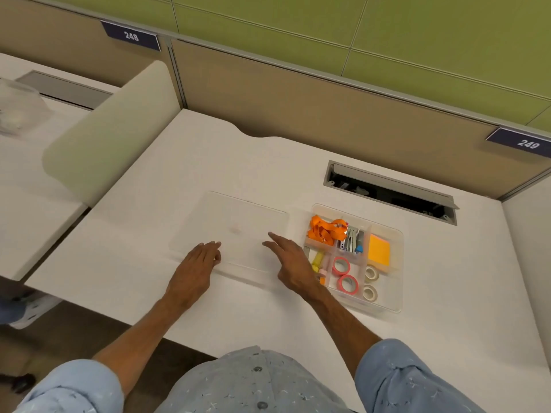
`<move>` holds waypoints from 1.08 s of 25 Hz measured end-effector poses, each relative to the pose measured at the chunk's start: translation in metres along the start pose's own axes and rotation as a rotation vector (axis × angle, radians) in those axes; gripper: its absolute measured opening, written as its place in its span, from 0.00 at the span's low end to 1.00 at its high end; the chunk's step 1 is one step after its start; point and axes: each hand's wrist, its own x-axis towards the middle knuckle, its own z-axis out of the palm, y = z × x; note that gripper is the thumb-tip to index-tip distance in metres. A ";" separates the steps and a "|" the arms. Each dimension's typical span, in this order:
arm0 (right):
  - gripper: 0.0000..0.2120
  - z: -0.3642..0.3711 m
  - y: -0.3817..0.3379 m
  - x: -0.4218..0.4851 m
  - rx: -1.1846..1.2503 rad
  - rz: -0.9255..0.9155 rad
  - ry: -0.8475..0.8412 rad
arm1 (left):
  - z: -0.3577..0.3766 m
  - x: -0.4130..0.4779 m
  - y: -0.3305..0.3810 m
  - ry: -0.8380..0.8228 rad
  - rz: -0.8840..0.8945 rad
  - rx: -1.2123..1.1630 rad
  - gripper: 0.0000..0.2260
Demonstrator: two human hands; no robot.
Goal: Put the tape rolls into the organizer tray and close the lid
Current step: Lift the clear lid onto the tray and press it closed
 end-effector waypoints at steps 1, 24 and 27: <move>0.43 -0.002 0.005 0.002 0.000 0.019 0.007 | -0.004 0.003 0.002 0.039 -0.013 -0.024 0.16; 0.13 -0.069 -0.020 0.028 0.978 0.250 0.172 | -0.049 0.088 -0.015 0.388 -0.831 -0.454 0.20; 0.15 -0.077 -0.007 0.015 0.992 0.261 0.183 | -0.044 0.092 -0.015 0.344 -0.847 -0.488 0.17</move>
